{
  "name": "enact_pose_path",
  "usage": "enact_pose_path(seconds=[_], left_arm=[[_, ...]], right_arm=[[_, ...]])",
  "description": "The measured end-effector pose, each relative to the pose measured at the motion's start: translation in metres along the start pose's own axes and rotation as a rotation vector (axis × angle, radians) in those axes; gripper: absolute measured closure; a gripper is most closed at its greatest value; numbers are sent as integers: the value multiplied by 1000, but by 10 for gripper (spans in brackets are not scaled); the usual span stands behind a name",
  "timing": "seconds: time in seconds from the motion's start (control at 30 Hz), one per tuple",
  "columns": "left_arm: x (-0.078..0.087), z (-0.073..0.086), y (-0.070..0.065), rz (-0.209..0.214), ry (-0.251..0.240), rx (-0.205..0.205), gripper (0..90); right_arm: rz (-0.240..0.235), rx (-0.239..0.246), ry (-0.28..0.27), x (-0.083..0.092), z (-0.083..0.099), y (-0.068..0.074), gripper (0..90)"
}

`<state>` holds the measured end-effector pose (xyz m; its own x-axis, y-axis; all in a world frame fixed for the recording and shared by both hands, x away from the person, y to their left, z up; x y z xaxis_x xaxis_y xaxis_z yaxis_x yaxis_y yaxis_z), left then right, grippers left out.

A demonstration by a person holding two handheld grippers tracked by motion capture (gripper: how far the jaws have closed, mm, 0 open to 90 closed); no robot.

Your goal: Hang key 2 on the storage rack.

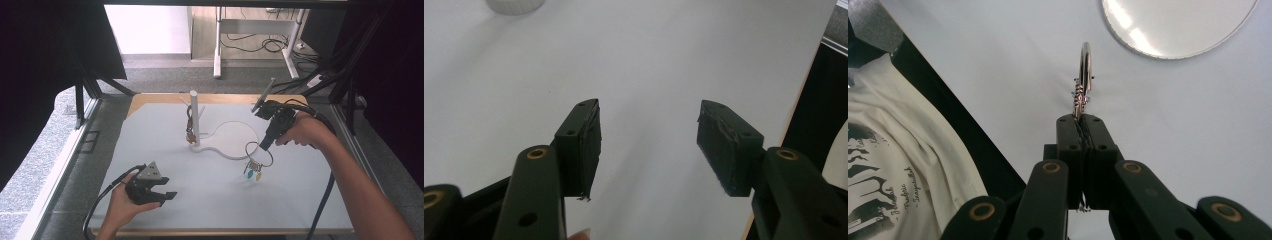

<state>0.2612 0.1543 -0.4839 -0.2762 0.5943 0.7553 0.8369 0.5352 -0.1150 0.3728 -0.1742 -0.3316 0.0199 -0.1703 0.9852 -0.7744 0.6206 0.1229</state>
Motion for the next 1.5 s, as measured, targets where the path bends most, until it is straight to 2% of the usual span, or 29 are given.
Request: enact_pose_path(seconds=[0.43, 0.7, 1.0, 1.37, 1.5], left_arm=[[-2, 1, 0, 0, 17, -3, 435], [-2, 1, 0, 2, 17, -6, 435], [-2, 1, -1, -1, 13, 5, 434], [-1, 1, -1, -5, 18, -1, 434], [-4, 1, -2, -7, 20, 10, 435]], right_arm=[[-1, -12, -12, 4, -9, -4, 879], [7, -16, 0, 5, -16, -6, 879], [3, -29, -40, 12, -27, -10, 879], [2, -55, -47, 15, -38, -20, 879], [-7, -51, -58, 16, -42, -23, 879]])
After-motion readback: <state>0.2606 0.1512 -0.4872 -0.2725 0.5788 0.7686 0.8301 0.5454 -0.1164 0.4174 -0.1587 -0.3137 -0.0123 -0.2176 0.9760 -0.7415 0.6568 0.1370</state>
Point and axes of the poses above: each handheld gripper's, and its own axes: x roughly backward along the jaws, z roughly out of its underside, y roughly to its left, the point moved 4 cm from there along -x, roughly forward along the jaws, and after that the axes turned 2 degrees about z, right-handed, at the moved point
